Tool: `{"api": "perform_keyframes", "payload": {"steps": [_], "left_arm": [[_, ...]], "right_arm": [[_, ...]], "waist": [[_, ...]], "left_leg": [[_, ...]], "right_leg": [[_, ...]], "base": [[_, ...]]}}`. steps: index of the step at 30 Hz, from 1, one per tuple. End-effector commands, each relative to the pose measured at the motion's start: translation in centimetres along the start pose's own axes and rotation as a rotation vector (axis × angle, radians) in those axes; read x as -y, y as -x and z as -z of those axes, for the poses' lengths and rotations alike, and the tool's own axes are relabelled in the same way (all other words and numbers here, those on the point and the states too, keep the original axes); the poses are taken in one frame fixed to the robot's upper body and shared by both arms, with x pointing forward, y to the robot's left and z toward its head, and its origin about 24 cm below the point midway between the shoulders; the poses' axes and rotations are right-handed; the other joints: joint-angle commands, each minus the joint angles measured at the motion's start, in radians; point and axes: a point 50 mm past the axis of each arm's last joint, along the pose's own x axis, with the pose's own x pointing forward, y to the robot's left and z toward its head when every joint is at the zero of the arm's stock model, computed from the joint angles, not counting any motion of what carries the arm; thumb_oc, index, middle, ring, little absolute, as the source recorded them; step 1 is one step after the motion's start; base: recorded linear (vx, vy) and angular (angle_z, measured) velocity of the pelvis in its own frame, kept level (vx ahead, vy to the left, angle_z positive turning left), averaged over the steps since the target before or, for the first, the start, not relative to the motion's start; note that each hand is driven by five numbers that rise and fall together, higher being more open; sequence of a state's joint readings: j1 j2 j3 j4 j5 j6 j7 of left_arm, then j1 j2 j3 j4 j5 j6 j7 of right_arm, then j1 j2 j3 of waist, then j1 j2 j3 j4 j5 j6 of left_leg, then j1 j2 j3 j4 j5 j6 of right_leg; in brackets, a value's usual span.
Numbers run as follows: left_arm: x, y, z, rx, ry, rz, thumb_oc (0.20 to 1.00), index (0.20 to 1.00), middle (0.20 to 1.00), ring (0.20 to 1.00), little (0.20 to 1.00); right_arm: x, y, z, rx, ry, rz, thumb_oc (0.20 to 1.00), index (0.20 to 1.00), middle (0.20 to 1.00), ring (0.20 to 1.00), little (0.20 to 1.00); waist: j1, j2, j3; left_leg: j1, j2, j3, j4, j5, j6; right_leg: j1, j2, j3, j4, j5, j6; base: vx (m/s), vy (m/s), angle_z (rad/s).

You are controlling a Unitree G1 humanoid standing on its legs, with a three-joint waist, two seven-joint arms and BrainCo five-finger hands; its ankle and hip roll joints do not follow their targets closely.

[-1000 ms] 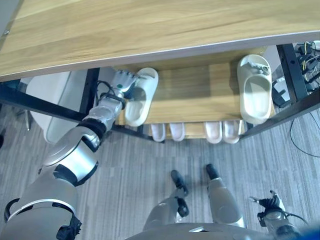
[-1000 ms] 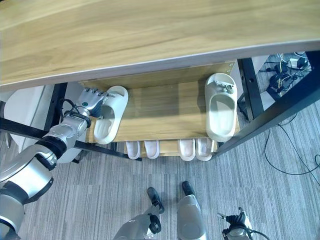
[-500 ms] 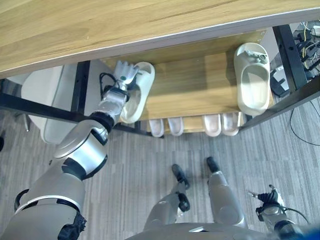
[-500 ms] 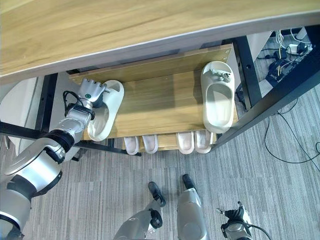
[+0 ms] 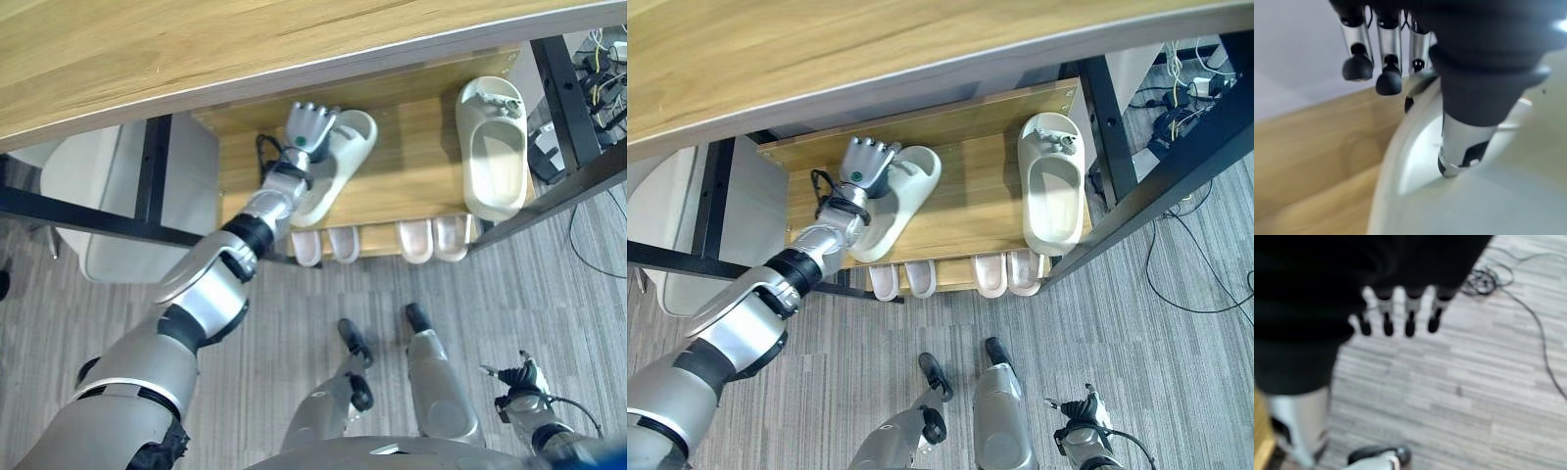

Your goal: Arrange the slippers neatly on the shoe rack.

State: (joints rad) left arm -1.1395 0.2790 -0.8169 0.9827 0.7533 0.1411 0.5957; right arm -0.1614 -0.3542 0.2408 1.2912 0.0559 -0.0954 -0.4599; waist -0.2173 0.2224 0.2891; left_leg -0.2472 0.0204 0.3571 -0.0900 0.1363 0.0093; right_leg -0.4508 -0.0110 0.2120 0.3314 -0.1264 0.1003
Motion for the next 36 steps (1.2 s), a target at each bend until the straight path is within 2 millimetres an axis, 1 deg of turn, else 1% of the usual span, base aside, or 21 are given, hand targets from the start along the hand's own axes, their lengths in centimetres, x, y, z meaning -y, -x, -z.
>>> {"api": "perform_keyframes", "payload": {"steps": [1, 4, 5, 6, 7, 9, 10, 13, 17, 20, 22, 25, 26, 27, 29, 32, 33, 36], "left_arm": [[-0.4, -0.9, -0.5, -0.06, 0.121, -0.004, 0.2, 0.2, 0.2, 0.2, 0.2], [-0.5, -1.1, -1.0, -0.063, 0.154, 0.001, 0.2, 0.2, 0.2, 0.2, 0.2], [-0.5, -1.2, -1.5, -0.061, 0.182, 0.013, 0.2, 0.2, 0.2, 0.2, 0.2], [-0.5, -1.3, -1.5, -0.061, 0.181, 0.012, 0.2, 0.2, 0.2, 0.2, 0.2], [-0.2, -1.2, -1.9, -0.077, 0.221, 0.034, 0.2, 0.2, 0.2, 0.2, 0.2], [0.1, -1.1, -2.1, -0.112, 0.278, 0.054, 0.2, 0.2, 0.2, 0.2, 0.2], [-0.1, -1.3, -2.1, -0.13, 0.306, 0.046, 0.2, 0.2, 0.2, 0.2, 0.2], [0.4, -1.1, -1.9, -0.192, 0.358, 0.052, 0.2, 0.2, 0.2, 0.2, 0.2], [1.0, -0.7, -2.3, -0.27, 0.474, 0.069, 0.2, 0.2, 0.2, 0.2, 0.2], [1.2, -0.6, -2.8, -0.281, 0.511, 0.078, 0.2, 0.2, 0.2, 0.2, 0.2], [1.6, -0.4, -3.9, -0.272, 0.519, 0.104, 0.2, 0.2, 0.2, 0.2, 0.2], [2.0, 0.0, -4.9, -0.265, 0.54, 0.136, 0.203, 0.203, 0.203, 0.203, 0.203], [2.0, 0.0, -4.9, -0.265, 0.54, 0.136, 0.213, 0.213, 0.213, 0.213, 0.213], [2.1, 0.1, -5.5, -0.255, 0.554, 0.149, 0.241, 0.241, 0.241, 0.241, 0.241], [2.4, 0.4, -6.1, -0.25, 0.562, 0.166, 0.247, 0.247, 0.247, 0.247, 0.247], [2.3, 0.3, -6.6, -0.239, 0.566, 0.166, 0.244, 0.244, 0.244, 0.244, 0.244], [2.3, 0.3, -6.6, -0.239, 0.566, 0.166, 0.231, 0.231, 0.231, 0.231, 0.231], [1.5, -0.2, -7.2, -0.224, 0.576, 0.116, 0.269, 0.269, 0.269, 0.269, 0.269]], "right_arm": [[0.6, -0.3, -0.3, 0.016, 0.024, 0.022, 1.0, 1.0, 1.0, 1.0, 1.0], [0.6, -0.2, -0.1, 0.012, 0.024, 0.023, 1.0, 1.0, 1.0, 1.0, 1.0], [0.6, -0.3, -0.1, 0.007, 0.019, 0.025, 1.0, 1.0, 1.0, 1.0, 1.0], [0.7, -0.3, -0.1, 0.008, 0.019, 0.026, 1.0, 1.0, 1.0, 1.0, 1.0], [0.6, -0.2, 0.1, -0.001, 0.019, 0.024, 1.0, 1.0, 1.0, 1.0, 1.0], [0.5, -0.2, 0.2, -0.009, 0.014, 0.02, 1.0, 1.0, 1.0, 1.0, 1.0], [0.4, -0.1, 0.3, -0.012, 0.012, 0.019, 1.0, 1.0, 1.0, 1.0, 1.0], [0.0, 0.0, 0.3, -0.014, 0.011, 0.009, 1.0, 1.0, 1.0, 1.0, 1.0], [-0.2, 0.1, 0.2, -0.013, 0.016, 0.008, 1.0, 1.0, 1.0, 1.0, 1.0], [-0.1, 0.1, 0.2, -0.014, 0.015, 0.012, 1.0, 1.0, 1.0, 1.0, 1.0], [0.0, -0.1, -0.1, -0.007, 0.018, 0.017, 1.0, 1.0, 1.0, 1.0, 1.0], [0.4, -0.3, -0.4, -0.003, 0.021, 0.024, 1.0, 1.0, 1.0, 1.0, 1.0], [0.4, -0.3, -0.4, -0.003, 0.021, 0.024, 1.0, 1.0, 1.0, 1.0, 1.0], [0.6, -0.4, -0.6, -0.001, 0.017, 0.03, 1.0, 1.0, 1.0, 1.0, 1.0], [0.8, -0.5, -0.7, -0.001, 0.016, 0.035, 1.0, 1.0, 1.0, 1.0, 1.0], [0.9, -0.6, -0.8, -0.003, 0.019, 0.037, 1.0, 1.0, 1.0, 1.0, 1.0], [0.9, -0.6, -0.8, -0.003, 0.019, 0.037, 1.0, 1.0, 1.0, 1.0, 1.0], [0.8, -0.6, -0.9, 0.001, 0.021, 0.037, 1.0, 1.0, 1.0, 1.0, 1.0]], "waist": [[-0.04, 0.022, 0.025], [-0.042, 0.024, 0.025], [-0.049, 0.024, 0.026], [-0.046, 0.025, 0.024], [-0.051, 0.024, 0.021], [-0.052, 0.024, 0.017], [-0.055, 0.023, 0.018], [-0.058, 0.02, 0.009], [-0.06, 0.02, 0.0], [-0.06, 0.021, -0.006], [-0.062, 0.022, -0.01], [-0.061, 0.023, -0.015], [-0.061, 0.023, -0.015], [-0.062, 0.023, -0.018], [-0.061, 0.024, -0.021], [-0.06, 0.024, -0.025], [-0.06, 0.024, -0.025], [-0.063, 0.022, -0.027]], "left_leg": [[-0.023, 0.02, -0.091, 0.044, -0.084, -0.055], [-0.026, 0.022, -0.087, 0.044, -0.083, -0.055], [-0.024, 0.021, -0.086, 0.042, -0.085, -0.054], [-0.029, 0.023, -0.085, 0.042, -0.081, -0.055], [-0.028, 0.023, -0.086, 0.042, -0.083, -0.054], [-0.037, 0.026, -0.083, 0.043, -0.078, -0.056], [-0.037, 0.025, -0.084, 0.043, -0.079, -0.055], [-0.046, 0.027, -0.083, 0.042, -0.076, -0.056], [-0.057, 0.029, -0.082, 0.04, -0.072, -0.056], [-0.061, 0.029, -0.082, 0.038, -0.07, -0.056], [-0.063, 0.03, -0.083, 0.037, -0.069, -0.056], [-0.064, 0.029, -0.082, 0.037, -0.069, -0.055], [-0.064, 0.029, -0.082, 0.037, -0.069, -0.055], [-0.069, 0.029, -0.082, 0.039, -0.069, -0.055], [-0.073, 0.028, -0.081, 0.04, -0.07, -0.054], [-0.076, 0.03, -0.077, 0.042, -0.07, -0.053], [-0.076, 0.03, -0.077, 0.042, -0.07, -0.053], [-0.081, 0.031, -0.076, 0.044, -0.07, -0.054]], "right_leg": [[0.024, -0.058, -0.052, -0.125, 0.076, 0.034], [0.017, -0.056, -0.049, -0.123, 0.077, 0.034], [0.015, -0.057, -0.048, -0.119, 0.071, 0.034], [0.012, -0.054, -0.047, -0.124, 0.078, 0.033], [0.007, -0.054, -0.047, -0.117, 0.071, 0.032], [-0.005, -0.048, -0.045, -0.119, 0.08, 0.029], [-0.007, -0.05, -0.045, -0.113, 0.075, 0.029], [-0.021, -0.046, -0.044, -0.113, 0.078, 0.027], [-0.037, -0.043, -0.044, -0.109, 0.084, 0.023], [-0.043, -0.041, -0.042, -0.108, 0.085, 0.022], [-0.048, -0.039, -0.039, -0.107, 0.084, 0.019], [-0.053, -0.036, -0.038, -0.103, 0.084, 0.017], [-0.054, -0.036, -0.038, -0.103, 0.084, 0.017], [-0.059, -0.037, -0.037, -0.098, 0.083, 0.015], [-0.068, -0.036, -0.032, -0.092, 0.082, 0.013], [-0.073, -0.036, -0.03, -0.089, 0.081, 0.013], [-0.073, -0.036, -0.03, -0.089, 0.081, 0.013], [-0.079, -0.034, -0.025, -0.086, 0.078, 0.011]], "base": [[-0.04, -0.048, -0.09], [-0.01, -0.026, -0.13], [-0.01, -0.025, -0.06], [0.0, -0.04, -0.01], [-0.02, -0.045, -0.01], [-0.02, -0.046, 0.01], [-0.01, -0.038, 0.01], [-0.02, -0.037, -0.01], [0.0, 0.0, 0.0], [0.0, 0.0, 0.0], [0.0, 0.0, 0.0], [0.0, 0.0, 0.0], [0.0, 0.0, 0.0], [0.0, 0.0, 0.0], [0.0, 0.0, 0.0], [0.0, -0.005, -0.01], [-0.01, -0.025, -0.05], [-0.01, -0.025, -0.04]]}}
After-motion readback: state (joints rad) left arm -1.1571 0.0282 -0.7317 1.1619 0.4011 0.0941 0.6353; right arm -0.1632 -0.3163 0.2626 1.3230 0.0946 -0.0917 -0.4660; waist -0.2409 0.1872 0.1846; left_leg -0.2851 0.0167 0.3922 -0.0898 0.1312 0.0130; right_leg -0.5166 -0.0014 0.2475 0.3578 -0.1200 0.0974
